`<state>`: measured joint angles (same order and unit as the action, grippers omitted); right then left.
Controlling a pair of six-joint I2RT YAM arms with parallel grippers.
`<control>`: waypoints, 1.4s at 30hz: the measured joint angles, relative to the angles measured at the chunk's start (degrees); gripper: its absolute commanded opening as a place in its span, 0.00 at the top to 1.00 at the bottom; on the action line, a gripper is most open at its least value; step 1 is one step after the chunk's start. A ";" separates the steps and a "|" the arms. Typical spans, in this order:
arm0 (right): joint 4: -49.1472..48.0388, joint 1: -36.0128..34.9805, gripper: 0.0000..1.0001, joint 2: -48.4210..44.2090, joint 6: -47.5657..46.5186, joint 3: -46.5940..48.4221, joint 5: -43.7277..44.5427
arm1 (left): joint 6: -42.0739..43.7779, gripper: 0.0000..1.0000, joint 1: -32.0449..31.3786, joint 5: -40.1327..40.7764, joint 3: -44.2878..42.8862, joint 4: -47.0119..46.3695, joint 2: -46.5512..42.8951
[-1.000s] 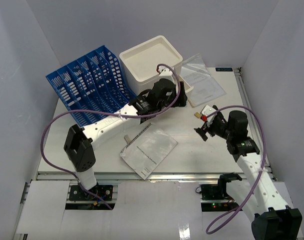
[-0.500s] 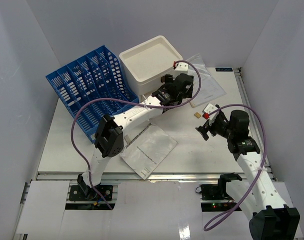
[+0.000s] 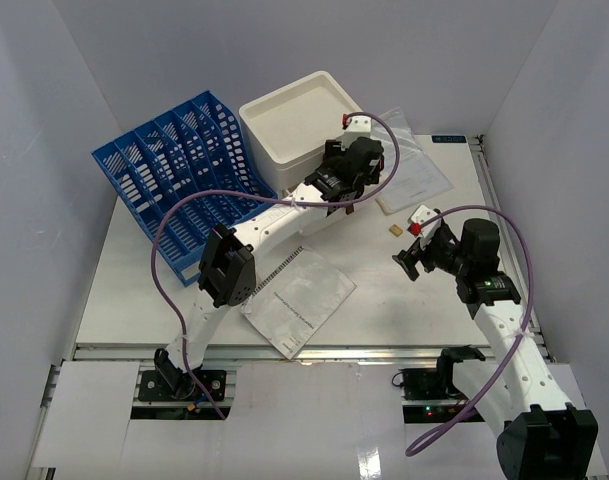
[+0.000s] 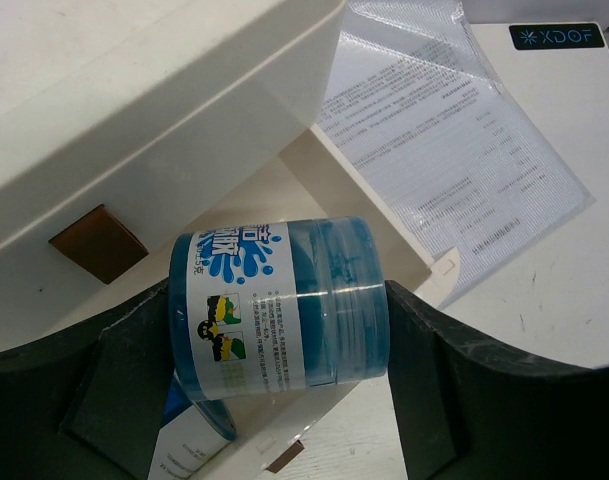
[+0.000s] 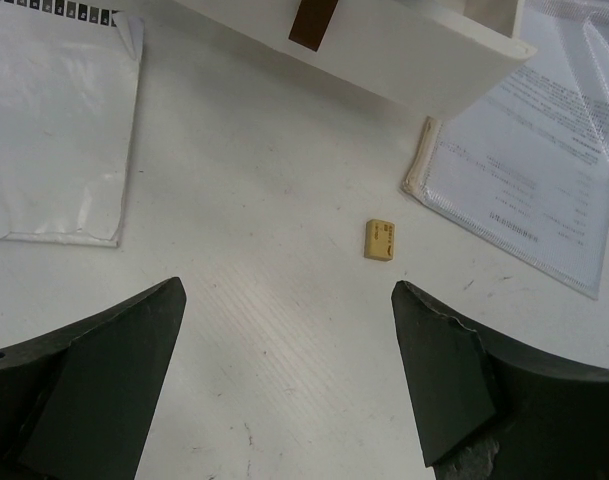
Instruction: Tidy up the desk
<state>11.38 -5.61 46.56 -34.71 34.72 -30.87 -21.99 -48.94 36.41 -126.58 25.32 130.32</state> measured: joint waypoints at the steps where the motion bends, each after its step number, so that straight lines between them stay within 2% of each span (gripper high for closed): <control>1: 0.00 0.03 0.10 0.19 0.06 0.00 -0.05 | 0.01 0.15 0.01 -0.37 0.00 0.04 0.00; 3: -0.12 0.09 0.10 0.54 0.32 -0.02 -0.24 | 0.00 0.10 0.02 -1.36 0.00 0.13 0.00; 12: -2.57 0.25 0.10 1.55 3.04 -0.72 -1.81 | 0.18 0.04 0.08 -6.38 1.24 -0.19 -2.21; 19: -4.08 0.25 0.10 1.55 4.45 -1.83 -2.89 | 1.99 0.04 0.37 -9.48 6.25 -0.12 -9.88; 21: -5.22 0.27 0.09 2.01 5.93 -2.04 -3.54 | 5.45 0.04 0.53 -12.13 7.62 -1.01 -12.29; 25: -7.29 0.25 0.37 7.79 8.43 -2.49 -6.90 | 15.28 0.02 1.35 -18.24 10.96 -1.08 -17.62; 28: -6.57 0.16 0.46 15.27 10.36 -0.78 -9.67 | 21.17 0.04 2.80 -21.40 11.10 -0.49 -19.76; 30: -6.53 0.04 0.44 18.01 11.61 -0.07 -10.74 | 23.60 0.04 4.32 -23.10 11.50 -0.15 -20.66; 33: -8.16 -0.38 0.25 18.01 13.80 0.23 -11.28 | 25.72 0.03 6.80 -25.06 13.49 0.17 -21.80; 37: -9.66 -4.49 0.05 18.55 15.91 6.16 -5.97 | 24.28 0.02 9.48 -26.57 19.60 0.11 -24.49; 42: -10.39 -11.86 0.10 25.51 19.62 21.25 5.53 | 15.93 0.02 10.79 -30.40 39.51 -5.71 -36.64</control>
<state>0.99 -17.48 72.07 -15.10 55.97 -25.35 -6.06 -38.15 6.01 -87.08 19.60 93.68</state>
